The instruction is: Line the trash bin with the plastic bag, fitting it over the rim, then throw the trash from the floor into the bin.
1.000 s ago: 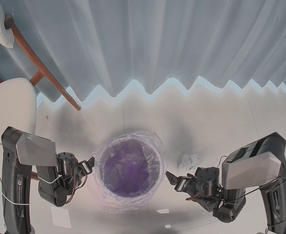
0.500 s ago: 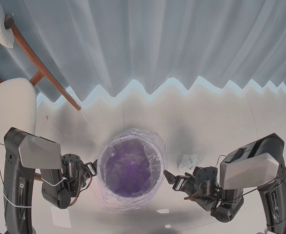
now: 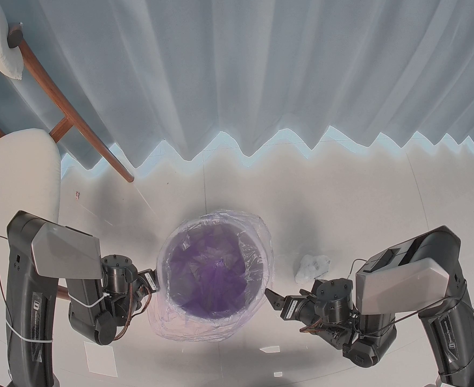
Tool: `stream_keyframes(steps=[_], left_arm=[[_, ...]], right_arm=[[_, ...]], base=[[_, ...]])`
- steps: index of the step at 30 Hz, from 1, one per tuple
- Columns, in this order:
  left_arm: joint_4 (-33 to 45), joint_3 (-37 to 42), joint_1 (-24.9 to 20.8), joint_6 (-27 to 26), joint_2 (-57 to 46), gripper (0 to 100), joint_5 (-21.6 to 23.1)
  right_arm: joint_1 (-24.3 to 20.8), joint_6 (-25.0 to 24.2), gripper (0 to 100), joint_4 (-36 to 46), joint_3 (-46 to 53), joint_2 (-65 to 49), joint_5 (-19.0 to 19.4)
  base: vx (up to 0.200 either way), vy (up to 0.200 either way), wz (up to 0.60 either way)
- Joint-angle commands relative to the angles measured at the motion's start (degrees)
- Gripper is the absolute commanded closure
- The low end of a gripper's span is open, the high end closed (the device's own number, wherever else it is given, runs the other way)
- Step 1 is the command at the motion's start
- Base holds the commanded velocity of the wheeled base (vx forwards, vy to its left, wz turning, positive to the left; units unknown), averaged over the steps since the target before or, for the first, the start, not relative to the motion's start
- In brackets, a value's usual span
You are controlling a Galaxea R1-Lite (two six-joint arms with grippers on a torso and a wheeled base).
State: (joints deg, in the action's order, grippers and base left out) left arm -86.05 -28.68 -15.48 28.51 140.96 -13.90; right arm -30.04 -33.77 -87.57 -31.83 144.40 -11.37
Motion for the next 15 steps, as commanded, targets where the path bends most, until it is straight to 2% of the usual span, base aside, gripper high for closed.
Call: stream_keyframes(steps=[1,8,12,15], left_arm=[[0.5,0.2,0.1,0.0,0.8,0,-0.7],[4.7,0.3,1.6,0.0,1.2,0,-5.2],[4.9,0.3,2.7,0.0,1.4,0,-6.1],[4.8,0.5,3.3,0.0,2.0,0,-7.3]], right_arm=[[0.9,0.2,0,5.4,-3.1,-0.1,0.1],[3.1,2.2,0,20.9,-13.5,-1.0,0.1],[3.6,2.3,0,26.9,-17.7,-1.0,0.1],[4.0,2.3,0,35.9,-21.4,-1.8,-0.1]], base=[[0.0,0.0,0.0],[0.0,0.0,0.0],[0.0,0.0,0.0],[0.0,0.0,0.0]])
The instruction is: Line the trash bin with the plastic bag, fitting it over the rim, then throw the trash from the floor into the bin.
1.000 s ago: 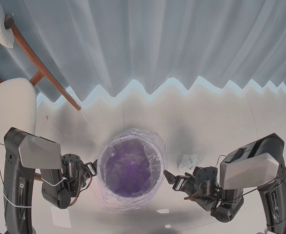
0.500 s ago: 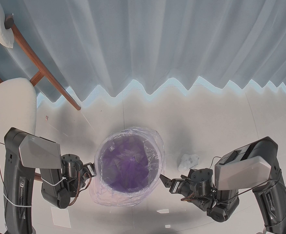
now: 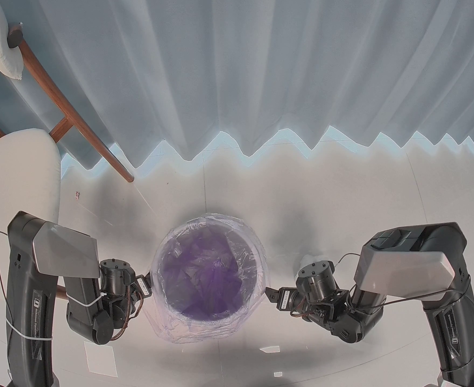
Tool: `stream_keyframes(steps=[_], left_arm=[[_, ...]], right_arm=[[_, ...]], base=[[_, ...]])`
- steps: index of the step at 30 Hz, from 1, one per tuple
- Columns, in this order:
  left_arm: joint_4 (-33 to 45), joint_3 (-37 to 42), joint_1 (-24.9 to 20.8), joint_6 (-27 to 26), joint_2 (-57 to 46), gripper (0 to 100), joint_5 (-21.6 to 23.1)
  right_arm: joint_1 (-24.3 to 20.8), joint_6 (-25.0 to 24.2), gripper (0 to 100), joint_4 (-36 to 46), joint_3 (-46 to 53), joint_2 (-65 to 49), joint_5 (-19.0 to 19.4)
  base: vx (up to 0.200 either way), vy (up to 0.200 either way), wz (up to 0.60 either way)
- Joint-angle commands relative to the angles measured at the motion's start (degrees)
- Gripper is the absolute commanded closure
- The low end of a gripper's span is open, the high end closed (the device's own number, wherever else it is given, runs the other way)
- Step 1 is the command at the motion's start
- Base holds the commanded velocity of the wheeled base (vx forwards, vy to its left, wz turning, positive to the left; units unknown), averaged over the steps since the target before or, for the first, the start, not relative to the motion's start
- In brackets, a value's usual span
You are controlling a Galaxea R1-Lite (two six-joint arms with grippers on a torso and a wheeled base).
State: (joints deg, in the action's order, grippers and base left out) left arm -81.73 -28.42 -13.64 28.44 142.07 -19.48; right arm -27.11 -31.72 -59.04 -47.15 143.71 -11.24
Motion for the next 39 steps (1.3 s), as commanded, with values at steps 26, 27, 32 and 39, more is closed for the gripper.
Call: stream_keyframes(steps=[26,27,32,39], left_arm=[[-4.7,24.8,-8.9,0.6,-30.4,0,-3.5],[-4.7,25.4,-11.1,0.6,-32.7,0,-3.6],[-4.7,28.4,-25.2,1.0,-42.2,0,-3.7],[-4.4,28.4,-28.8,6.2,-45.6,0,-3.8]], right_arm=[[1.4,-2.5,0,7.7,16.4,-27.1,-1.3],[1.4,-2.6,0,7.8,17.6,-29.2,-1.3],[2.0,-2.8,0,8.2,26.1,-37.6,-1.4],[6.9,-2.0,0,8.9,32.6,-44.7,-2.6]], base=[[0.0,0.0,0.0],[0.0,0.0,0.0],[0.0,0.0,0.0],[-0.143,0.0,0.0]])
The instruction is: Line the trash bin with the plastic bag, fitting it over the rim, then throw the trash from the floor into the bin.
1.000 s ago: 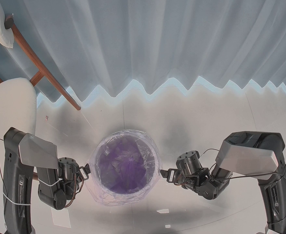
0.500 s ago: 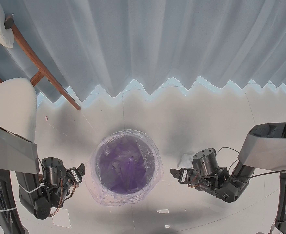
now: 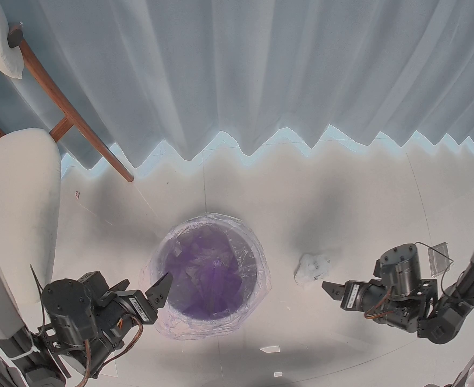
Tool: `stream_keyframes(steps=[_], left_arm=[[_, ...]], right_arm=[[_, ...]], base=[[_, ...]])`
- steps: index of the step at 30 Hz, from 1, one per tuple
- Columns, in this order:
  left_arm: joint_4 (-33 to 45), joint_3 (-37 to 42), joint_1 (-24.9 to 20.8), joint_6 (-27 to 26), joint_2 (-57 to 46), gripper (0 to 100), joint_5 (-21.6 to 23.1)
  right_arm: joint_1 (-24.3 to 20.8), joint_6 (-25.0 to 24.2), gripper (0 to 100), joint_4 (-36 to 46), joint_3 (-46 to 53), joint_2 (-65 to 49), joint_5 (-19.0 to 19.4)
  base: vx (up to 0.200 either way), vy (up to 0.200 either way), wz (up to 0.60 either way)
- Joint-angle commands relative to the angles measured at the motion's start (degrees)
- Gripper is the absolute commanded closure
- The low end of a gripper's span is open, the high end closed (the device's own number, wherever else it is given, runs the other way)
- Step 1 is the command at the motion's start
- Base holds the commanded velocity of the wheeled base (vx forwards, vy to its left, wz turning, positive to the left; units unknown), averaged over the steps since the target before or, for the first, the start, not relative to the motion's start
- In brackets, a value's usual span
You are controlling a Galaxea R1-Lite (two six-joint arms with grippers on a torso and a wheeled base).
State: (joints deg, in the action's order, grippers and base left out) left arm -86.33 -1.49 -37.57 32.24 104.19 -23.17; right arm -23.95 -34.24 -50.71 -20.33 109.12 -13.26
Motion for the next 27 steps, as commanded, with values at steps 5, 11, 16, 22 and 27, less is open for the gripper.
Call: stream_keyframes(steps=[5,11,16,22,27], left_arm=[[2.6,1.5,-5.4,2.5,-8.2,0,-0.2],[2.7,1.5,-4.7,2.4,-9.9,0,-0.2],[2.7,1.5,-2.2,2.0,-12.9,0,0.0],[2.0,1.4,3.4,-3.0,-13.9,0,0.8],[2.0,0.5,4.2,-5.3,-14.2,0,2.8]], right_arm=[[4.1,3.5,0,1.7,3.4,-6.7,0.1],[3.8,6.3,0,-3.6,-1.9,4.3,0.3],[4.6,9.6,0,-4.5,-13.2,12.7,0.4],[8.4,15.8,0,-4.3,-25.3,23.0,0.8],[11.5,18.3,0,0.2,-37.1,30.1,1.6]], base=[[-0.2,0.0,0.0],[-0.2,0.0,0.0],[-0.08,-0.12,0.0],[0.0,0.0,0.0],[0.0,0.0,0.0]])
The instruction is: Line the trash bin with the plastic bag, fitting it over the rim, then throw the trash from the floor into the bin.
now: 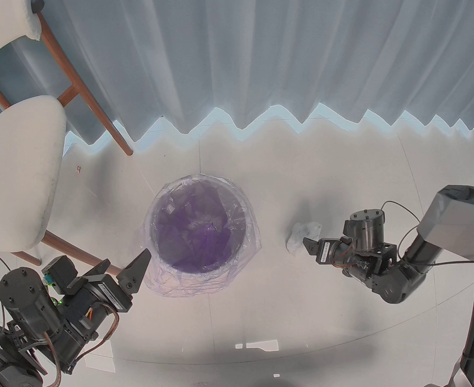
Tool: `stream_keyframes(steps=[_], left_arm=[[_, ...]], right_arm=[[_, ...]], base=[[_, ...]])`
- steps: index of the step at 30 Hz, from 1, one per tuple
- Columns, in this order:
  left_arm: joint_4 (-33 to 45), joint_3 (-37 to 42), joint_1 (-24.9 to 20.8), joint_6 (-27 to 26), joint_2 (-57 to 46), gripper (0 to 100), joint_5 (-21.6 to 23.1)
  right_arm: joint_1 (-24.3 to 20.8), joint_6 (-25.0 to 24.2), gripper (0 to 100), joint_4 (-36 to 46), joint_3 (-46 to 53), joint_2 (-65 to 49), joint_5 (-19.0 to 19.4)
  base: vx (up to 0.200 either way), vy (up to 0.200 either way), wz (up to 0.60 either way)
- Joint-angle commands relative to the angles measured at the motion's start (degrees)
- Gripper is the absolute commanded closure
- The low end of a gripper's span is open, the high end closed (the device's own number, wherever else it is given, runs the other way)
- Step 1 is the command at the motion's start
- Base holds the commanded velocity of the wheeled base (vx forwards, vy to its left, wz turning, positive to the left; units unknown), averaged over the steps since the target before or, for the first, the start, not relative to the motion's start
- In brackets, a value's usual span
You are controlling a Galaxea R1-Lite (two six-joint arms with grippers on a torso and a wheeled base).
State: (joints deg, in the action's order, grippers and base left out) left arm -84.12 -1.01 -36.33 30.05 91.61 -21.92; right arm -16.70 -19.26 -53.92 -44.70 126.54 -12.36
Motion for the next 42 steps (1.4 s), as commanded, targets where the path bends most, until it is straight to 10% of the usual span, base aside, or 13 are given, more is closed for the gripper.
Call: stream_keyframes(steps=[1,22,23,33,42], left_arm=[[-0.3,-0.3,3.2,-3.6,-1.7,0,1.5],[0.0,-0.6,13.4,-4.9,-4.1,0,6.2],[0.0,-0.6,13.6,-4.9,-4.1,0,6.2],[-0.1,-0.5,15.5,-7.2,-5.9,0,6.2],[0.9,1.0,17.4,-15.0,-13.5,0,6.2]], right_arm=[[4.7,3.3,0,4.6,-14.8,13.6,0.7],[5.9,-2.6,0,27.6,-47.8,29.0,0.8],[5.8,-2.7,100,27.6,-47.9,29.2,0.8],[6.3,-6.1,100,27.4,-43.7,23.2,0.7],[4.6,-13.8,100,27.2,-17.7,-13.8,2.4]], base=[[0.0,0.0,0.0],[0.0,0.0,0.0],[0.0,0.0,0.0],[0.0,0.0,0.0],[0.0,0.0,0.0]])
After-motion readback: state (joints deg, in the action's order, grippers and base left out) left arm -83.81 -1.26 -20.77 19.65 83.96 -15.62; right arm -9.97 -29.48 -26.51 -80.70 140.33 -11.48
